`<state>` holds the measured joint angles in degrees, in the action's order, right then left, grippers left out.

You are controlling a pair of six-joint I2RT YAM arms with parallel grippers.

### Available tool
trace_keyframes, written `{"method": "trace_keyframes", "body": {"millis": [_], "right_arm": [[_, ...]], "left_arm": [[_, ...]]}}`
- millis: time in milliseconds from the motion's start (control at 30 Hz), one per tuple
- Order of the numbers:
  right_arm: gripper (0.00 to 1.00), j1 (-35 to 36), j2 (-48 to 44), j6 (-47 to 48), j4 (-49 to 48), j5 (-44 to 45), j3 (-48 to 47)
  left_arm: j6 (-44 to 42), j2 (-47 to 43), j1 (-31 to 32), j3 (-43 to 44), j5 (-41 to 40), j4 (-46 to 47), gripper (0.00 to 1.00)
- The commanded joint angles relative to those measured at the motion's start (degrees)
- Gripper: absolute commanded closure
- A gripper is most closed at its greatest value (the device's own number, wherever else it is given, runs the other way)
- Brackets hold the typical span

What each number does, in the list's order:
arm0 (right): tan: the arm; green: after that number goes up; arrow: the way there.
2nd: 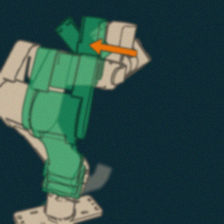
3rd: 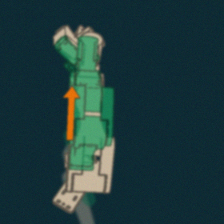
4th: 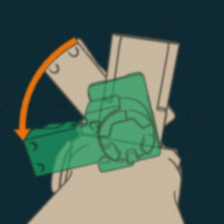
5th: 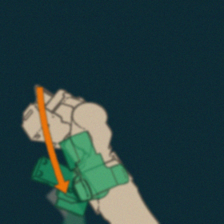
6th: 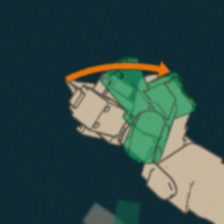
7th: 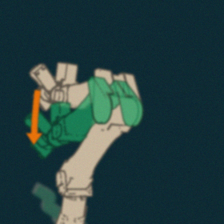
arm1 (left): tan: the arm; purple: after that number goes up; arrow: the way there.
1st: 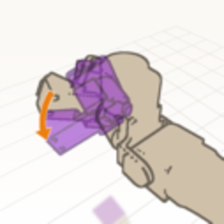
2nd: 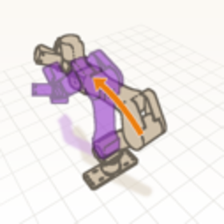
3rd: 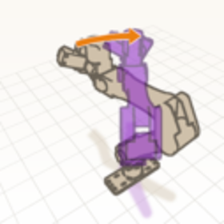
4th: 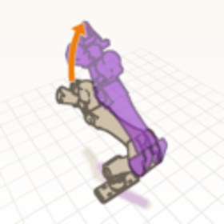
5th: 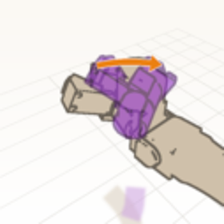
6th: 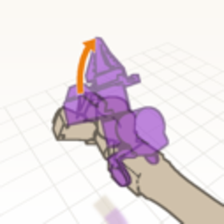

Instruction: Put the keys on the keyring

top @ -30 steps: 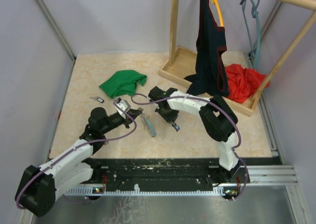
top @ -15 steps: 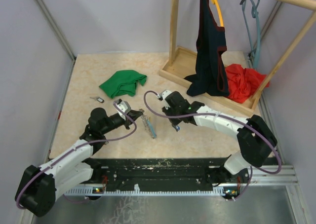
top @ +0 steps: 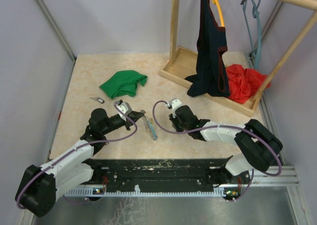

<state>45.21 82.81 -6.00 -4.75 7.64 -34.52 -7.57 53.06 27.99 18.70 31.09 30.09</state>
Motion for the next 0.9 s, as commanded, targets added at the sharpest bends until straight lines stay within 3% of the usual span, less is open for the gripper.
{"method": "trace_keyframes", "body": {"millis": [0, 867], "right_arm": [[0.78, -0.30, -2.03, -1.11, -10.90, 0.76, 0.98], [0.86, -0.29, 4.14, -1.93, -10.15, -0.26, 0.33]], "left_arm": [[-0.41, -0.05, 0.15, -0.50, 1.35, 2.52, 1.00], [-0.24, 0.41, 0.15, -0.33, 1.96, 2.70, 0.99]]}}
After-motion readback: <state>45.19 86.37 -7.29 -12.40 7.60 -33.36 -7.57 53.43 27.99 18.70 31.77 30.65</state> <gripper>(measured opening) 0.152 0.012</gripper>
